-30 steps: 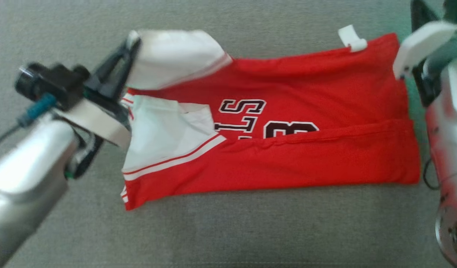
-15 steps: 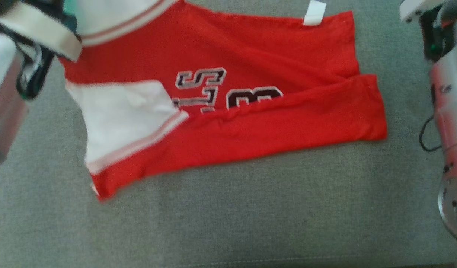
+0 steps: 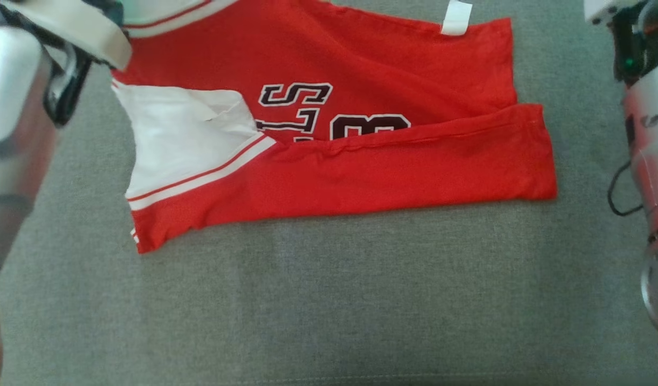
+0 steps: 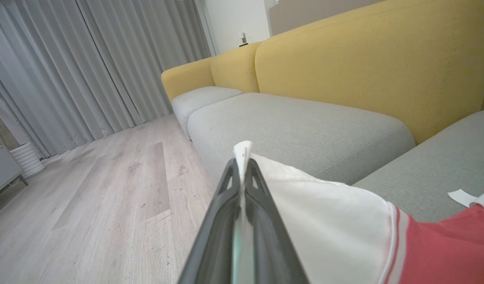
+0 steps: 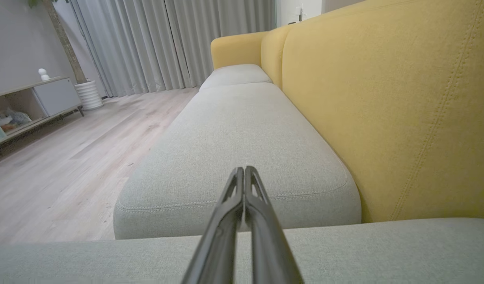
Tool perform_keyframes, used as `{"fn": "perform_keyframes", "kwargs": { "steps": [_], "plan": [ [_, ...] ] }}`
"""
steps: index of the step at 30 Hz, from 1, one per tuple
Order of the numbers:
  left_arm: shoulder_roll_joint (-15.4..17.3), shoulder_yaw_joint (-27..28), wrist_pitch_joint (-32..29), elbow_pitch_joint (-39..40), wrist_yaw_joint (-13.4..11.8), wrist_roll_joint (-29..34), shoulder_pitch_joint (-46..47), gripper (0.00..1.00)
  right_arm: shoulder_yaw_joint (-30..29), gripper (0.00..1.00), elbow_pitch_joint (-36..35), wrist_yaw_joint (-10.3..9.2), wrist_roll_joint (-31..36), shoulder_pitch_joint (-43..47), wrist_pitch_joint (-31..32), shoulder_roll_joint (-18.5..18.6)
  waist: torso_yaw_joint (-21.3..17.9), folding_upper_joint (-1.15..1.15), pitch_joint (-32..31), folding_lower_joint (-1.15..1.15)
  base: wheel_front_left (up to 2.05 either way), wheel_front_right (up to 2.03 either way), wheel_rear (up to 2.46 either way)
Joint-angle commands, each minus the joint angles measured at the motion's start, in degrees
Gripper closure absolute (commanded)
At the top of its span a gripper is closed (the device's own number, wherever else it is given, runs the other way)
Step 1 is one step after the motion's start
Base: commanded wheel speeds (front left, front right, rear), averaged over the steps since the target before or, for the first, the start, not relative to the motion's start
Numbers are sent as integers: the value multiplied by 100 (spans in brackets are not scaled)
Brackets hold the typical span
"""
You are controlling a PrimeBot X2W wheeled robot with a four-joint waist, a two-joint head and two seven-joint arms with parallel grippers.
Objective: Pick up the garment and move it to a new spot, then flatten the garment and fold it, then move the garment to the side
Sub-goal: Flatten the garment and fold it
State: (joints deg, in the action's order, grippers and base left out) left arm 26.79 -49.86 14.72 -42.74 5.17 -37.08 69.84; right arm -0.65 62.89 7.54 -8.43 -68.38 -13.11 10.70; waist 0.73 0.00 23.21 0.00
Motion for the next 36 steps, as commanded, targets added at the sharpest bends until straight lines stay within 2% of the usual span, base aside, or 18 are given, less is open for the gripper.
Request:
{"fn": "perform_keyframes", "kwargs": {
  "steps": [1,5,6,7,8,9,10,16,23,30,32,36],
  "plan": [
    [216,250,26,64,25,36,112,100,79,100,-149,-5,-27,-10,-40,-4,29,0,-23,0,0,0,0],
    [122,260,27,-25,93,80,-171,100,192,100,-49,-5,-199,144,-65,20,88,0,-112,0,0,0,0],
    [98,264,27,-73,102,81,-228,53,231,100,-33,-5,-239,188,-70,10,93,0,-138,0,0,0,0],
    [75,269,27,-126,106,88,-280,0,273,100,-17,-5,-268,236,-76,4,95,0,-166,0,0,0,0],
    [51,278,27,-167,108,105,-320,0,312,100,-10,-5,-280,291,-87,10,97,0,-199,0,0,0,0],
    [30,316,27,-178,88,126,-352,0,346,22,-22,-5,-282,348,-104,14,99,0,-234,0,0,0,0],
    [13,387,27,-158,43,146,-384,0,364,0,-34,-5,-301,411,-118,1,99,0,-271,0,0,0,0],
    [66,1166,28,474,-362,332,-898,0,445,0,-493,-5,-484,917,-180,-125,65,0,-610,0,0,0,0],
    [5,2121,28,1829,-823,625,-2454,0,116,0,-2195,-5,-579,2386,-187,-469,79,0,-1133,0,0,0,0],
    [-471,2728,28,3100,-1296,971,-4685,0,-162,0,-3654,-5,-506,4441,-188,-772,137,0,-1524,0,0,0,0],
    [-732,2902,28,3455,-1409,1160,-5472,0,59,0,-3978,-5,-940,5096,-188,-778,146,0,-1559,0,0,0,0],
    [-1016,3035,28,3672,-1334,1380,-5934,0,208,0,-4206,-5,-995,5442,-188,-780,205,0,-1469,0,0,0,0]
  ]
}}
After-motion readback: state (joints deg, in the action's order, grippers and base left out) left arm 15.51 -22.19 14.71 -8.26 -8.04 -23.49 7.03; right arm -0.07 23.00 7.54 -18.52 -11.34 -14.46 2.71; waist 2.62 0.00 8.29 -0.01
